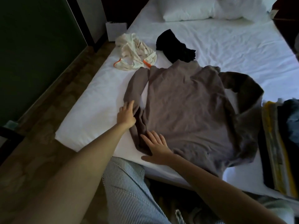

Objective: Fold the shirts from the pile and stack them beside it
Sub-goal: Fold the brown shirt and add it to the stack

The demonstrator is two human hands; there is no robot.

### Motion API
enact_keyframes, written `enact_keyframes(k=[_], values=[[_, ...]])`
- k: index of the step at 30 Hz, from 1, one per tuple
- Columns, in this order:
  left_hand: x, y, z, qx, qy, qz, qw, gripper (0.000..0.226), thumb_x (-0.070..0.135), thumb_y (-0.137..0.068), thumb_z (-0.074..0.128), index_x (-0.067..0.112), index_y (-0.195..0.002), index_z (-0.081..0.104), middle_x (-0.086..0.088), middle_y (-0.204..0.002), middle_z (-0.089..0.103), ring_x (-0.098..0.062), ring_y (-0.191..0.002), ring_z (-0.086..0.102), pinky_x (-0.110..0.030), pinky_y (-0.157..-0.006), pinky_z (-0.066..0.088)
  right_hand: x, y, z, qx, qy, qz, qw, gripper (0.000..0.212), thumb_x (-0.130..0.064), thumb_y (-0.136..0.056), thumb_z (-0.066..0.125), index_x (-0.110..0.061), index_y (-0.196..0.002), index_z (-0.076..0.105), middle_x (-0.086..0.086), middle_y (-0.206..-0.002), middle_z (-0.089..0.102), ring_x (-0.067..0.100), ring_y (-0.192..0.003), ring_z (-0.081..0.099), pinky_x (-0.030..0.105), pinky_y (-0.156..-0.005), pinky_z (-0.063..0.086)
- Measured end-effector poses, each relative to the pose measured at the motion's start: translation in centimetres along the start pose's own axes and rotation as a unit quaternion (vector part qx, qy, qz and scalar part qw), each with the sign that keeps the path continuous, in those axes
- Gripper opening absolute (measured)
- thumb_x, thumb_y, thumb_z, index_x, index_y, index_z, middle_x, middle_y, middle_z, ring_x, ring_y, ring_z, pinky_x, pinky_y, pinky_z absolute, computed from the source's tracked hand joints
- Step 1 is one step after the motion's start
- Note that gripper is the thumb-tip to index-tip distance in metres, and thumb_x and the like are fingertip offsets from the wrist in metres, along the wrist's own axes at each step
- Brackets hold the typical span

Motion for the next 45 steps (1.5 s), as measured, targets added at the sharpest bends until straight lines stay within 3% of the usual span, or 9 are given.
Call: enact_keyframes(k=[4,10,18,22,30,32,36,42,45], values=[[-3.5,-1.0,-0.8,0.041,0.127,-0.071,0.988,0.063,0.002,-0.086,0.053,0.014,-0.145,0.032,-0.015,-0.14,0.045,-0.036,-0.124,0.047,-0.039,-0.099,0.04,-0.5,-1.3,1.3,-0.031,0.038,0.069,0.996,0.093,-0.047,-0.086,0.056,-0.024,-0.151,-0.006,0.008,-0.158,-0.011,0.03,-0.145,-0.01,0.049,-0.114,-0.005],[-12.2,2.2,-0.9,0.122,0.214,-0.222,0.943,0.039,0.014,-0.088,0.057,0.003,-0.124,0.045,-0.021,-0.126,0.048,-0.043,-0.107,0.055,-0.043,-0.086,0.045,-0.5,-1.3,2.4,-0.011,0.072,0.11,0.991,0.053,-0.04,-0.075,0.035,-0.036,-0.12,0.063,0.006,-0.128,0.06,0.03,-0.114,0.06,0.05,-0.088,0.049],[-5.9,-2.8,-3.6,0.145,0.009,0.016,0.989,0.074,0.016,-0.079,0.067,0.015,-0.143,0.03,-0.02,-0.145,0.027,-0.04,-0.12,0.041,-0.043,-0.095,0.04,-2.2,-2.9,1.2,0.008,0.128,0.091,0.988,0.064,-0.057,-0.059,0.06,-0.026,-0.114,0.068,0.013,-0.13,0.058,0.031,-0.119,0.056,0.053,-0.091,0.045],[0.0,-5.9,-3.0,0.13,-0.11,0.142,0.975,0.058,0.003,-0.083,0.053,0.015,-0.137,0.04,-0.013,-0.146,0.031,-0.033,-0.127,0.035,-0.038,-0.098,0.033,-2.9,-4.3,1.5,0.002,0.09,0.069,0.994,0.058,-0.05,-0.069,0.039,-0.029,-0.115,0.068,0.002,-0.125,0.063,0.025,-0.118,0.056,0.047,-0.088,0.05],[-7.3,-9.8,-4.9,0.049,0.068,-0.043,0.996,0.032,0.01,-0.097,0.038,0.005,-0.127,0.047,-0.021,-0.129,0.05,-0.039,-0.116,0.051,-0.041,-0.097,0.041,-1.6,-4.6,0.8,0.054,-0.053,0.026,0.997,0.044,-0.014,-0.101,0.031,-0.027,-0.143,0.038,-0.011,-0.153,0.028,0.014,-0.146,0.011,0.019,-0.11,-0.004],[-12.4,-9.7,-4.7,0.031,0.285,-0.168,0.943,0.032,0.009,-0.096,0.043,0.002,-0.126,0.051,-0.021,-0.13,0.053,-0.037,-0.117,0.052,-0.039,-0.097,0.042,-1.5,-4.5,0.8,0.064,-0.069,0.025,0.995,0.044,-0.012,-0.101,0.036,-0.027,-0.142,0.039,-0.011,-0.152,0.029,0.015,-0.146,0.011,0.016,-0.107,-0.007],[-16.2,-6.3,-1.8,-0.011,0.645,-0.289,0.707,0.039,0.008,-0.101,0.04,0.002,-0.139,0.041,-0.015,-0.142,0.045,-0.029,-0.128,0.045,-0.035,-0.095,0.041,-1.6,-4.4,0.4,0.034,-0.133,0.035,0.99,0.045,-0.028,-0.099,0.026,-0.023,-0.141,0.041,-0.004,-0.149,0.037,0.014,-0.145,0.013,0.018,-0.11,-0.003],[-16.1,-3.7,-0.8,0.015,0.754,-0.292,0.589,0.043,0.032,-0.102,0.04,0.014,-0.14,0.045,-0.01,-0.142,0.048,-0.029,-0.127,0.047,-0.042,-0.096,0.044,-0.5,-2.7,-1.6,0.004,-0.262,0.063,0.963,0.031,-0.017,-0.101,0.042,-0.007,-0.126,0.056,0.0,-0.136,0.048,0.01,-0.127,0.042,0.015,-0.096,0.027],[-16.1,-3.4,-2.0,0.012,0.758,-0.314,0.572,0.052,0.05,-0.1,0.03,0.022,-0.142,0.042,-0.007,-0.14,0.049,-0.029,-0.126,0.048,-0.044,-0.099,0.041,0.1,-2.2,-1.5,0.005,-0.335,0.083,0.938,0.02,-0.014,-0.099,0.044,-0.019,-0.089,0.061,-0.01,-0.083,0.057,-0.003,-0.073,0.051,0.022,-0.071,0.036]])
Point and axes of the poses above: each hand's wrist, its own y-axis away from the middle knuckle, its own z-axis out of the palm, x = y × z, the point moved 9 cm from there along -y, towards the middle knuckle
